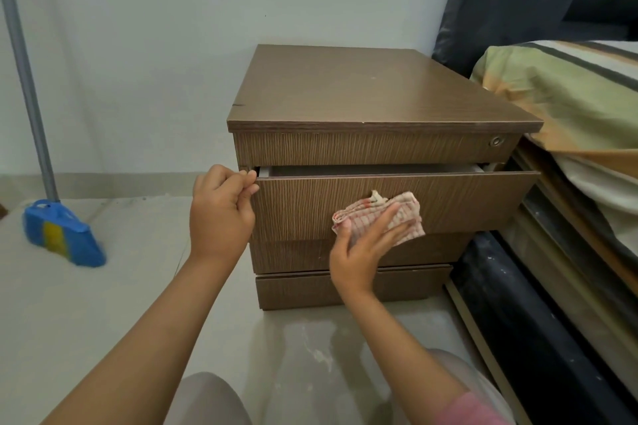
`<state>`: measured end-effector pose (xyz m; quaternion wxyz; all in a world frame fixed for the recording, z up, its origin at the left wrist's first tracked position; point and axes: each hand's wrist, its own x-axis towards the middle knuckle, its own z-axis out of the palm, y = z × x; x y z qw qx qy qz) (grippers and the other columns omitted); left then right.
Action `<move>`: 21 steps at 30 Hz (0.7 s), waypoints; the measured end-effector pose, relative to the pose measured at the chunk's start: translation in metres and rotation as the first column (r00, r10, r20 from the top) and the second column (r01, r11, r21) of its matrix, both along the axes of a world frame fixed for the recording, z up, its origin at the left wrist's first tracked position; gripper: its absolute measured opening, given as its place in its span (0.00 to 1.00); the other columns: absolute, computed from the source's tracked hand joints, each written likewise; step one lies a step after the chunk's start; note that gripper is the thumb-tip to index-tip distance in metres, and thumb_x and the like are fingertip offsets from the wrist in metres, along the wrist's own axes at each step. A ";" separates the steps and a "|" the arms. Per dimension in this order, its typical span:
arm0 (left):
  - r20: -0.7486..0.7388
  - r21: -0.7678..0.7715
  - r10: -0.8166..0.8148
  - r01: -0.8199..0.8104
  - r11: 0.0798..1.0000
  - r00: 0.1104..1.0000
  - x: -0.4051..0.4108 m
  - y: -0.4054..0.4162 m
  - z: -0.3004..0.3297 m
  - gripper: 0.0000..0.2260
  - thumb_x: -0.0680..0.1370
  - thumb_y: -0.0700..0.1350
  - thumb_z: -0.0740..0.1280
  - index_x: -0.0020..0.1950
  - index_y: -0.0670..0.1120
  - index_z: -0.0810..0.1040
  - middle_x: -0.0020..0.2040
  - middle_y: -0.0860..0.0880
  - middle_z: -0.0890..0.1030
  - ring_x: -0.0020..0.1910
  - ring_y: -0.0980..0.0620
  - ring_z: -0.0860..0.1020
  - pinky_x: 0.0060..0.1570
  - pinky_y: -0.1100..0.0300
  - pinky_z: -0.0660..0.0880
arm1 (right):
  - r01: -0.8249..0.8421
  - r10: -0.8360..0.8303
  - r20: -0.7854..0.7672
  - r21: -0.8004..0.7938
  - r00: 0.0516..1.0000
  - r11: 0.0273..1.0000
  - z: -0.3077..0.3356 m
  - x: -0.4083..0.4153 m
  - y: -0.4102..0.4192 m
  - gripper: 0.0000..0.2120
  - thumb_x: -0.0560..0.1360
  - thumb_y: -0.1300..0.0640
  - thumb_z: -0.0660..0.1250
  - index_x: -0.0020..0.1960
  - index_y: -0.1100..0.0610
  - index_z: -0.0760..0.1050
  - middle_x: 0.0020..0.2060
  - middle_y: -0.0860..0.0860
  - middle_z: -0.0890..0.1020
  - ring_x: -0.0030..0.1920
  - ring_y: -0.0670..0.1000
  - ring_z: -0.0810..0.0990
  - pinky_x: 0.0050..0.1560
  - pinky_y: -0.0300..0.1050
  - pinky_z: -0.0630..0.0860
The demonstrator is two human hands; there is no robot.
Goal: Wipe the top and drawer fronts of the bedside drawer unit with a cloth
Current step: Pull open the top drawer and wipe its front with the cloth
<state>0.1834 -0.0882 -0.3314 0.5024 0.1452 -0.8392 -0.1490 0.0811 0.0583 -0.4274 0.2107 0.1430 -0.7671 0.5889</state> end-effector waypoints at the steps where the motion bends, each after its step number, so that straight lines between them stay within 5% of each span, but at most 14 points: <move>1: 0.001 -0.003 0.001 -0.001 1.000 1.000 0.000 0.000 0.000 0.05 0.73 0.33 0.70 0.47 0.38 0.83 0.38 0.43 0.76 0.38 0.44 0.73 0.37 0.61 0.65 | 0.001 -0.001 0.014 0.007 1.000 1.000 -0.007 -0.003 0.005 0.37 0.77 0.45 0.56 0.75 0.49 0.35 0.72 0.59 0.30 0.73 0.57 0.29 0.72 0.66 0.46; 7: -0.008 -0.002 0.004 -0.004 1.000 1.000 -0.001 -0.002 -0.001 0.05 0.73 0.32 0.70 0.46 0.38 0.83 0.37 0.44 0.75 0.38 0.46 0.71 0.39 0.66 0.62 | 0.106 -0.096 0.105 -0.093 0.990 0.990 0.013 -0.025 0.024 0.38 0.77 0.48 0.57 0.75 0.51 0.33 0.72 0.62 0.31 0.72 0.61 0.29 0.71 0.68 0.41; 11: -0.006 0.013 0.003 -0.002 1.000 1.000 -0.001 -0.001 -0.001 0.04 0.73 0.32 0.70 0.46 0.38 0.83 0.37 0.44 0.75 0.38 0.47 0.71 0.38 0.69 0.59 | 0.075 -0.068 0.050 -0.143 0.996 0.987 0.046 -0.011 0.003 0.38 0.77 0.50 0.57 0.75 0.55 0.34 0.73 0.62 0.32 0.72 0.59 0.29 0.70 0.56 0.34; 21: -0.005 0.008 0.002 -0.002 1.000 1.000 -0.001 -0.001 0.000 0.05 0.73 0.32 0.70 0.46 0.38 0.83 0.37 0.45 0.74 0.38 0.48 0.70 0.38 0.64 0.63 | -0.005 0.005 -0.012 0.004 1.000 1.000 0.024 0.028 -0.053 0.39 0.76 0.47 0.57 0.75 0.57 0.35 0.72 0.60 0.31 0.71 0.57 0.26 0.70 0.49 0.31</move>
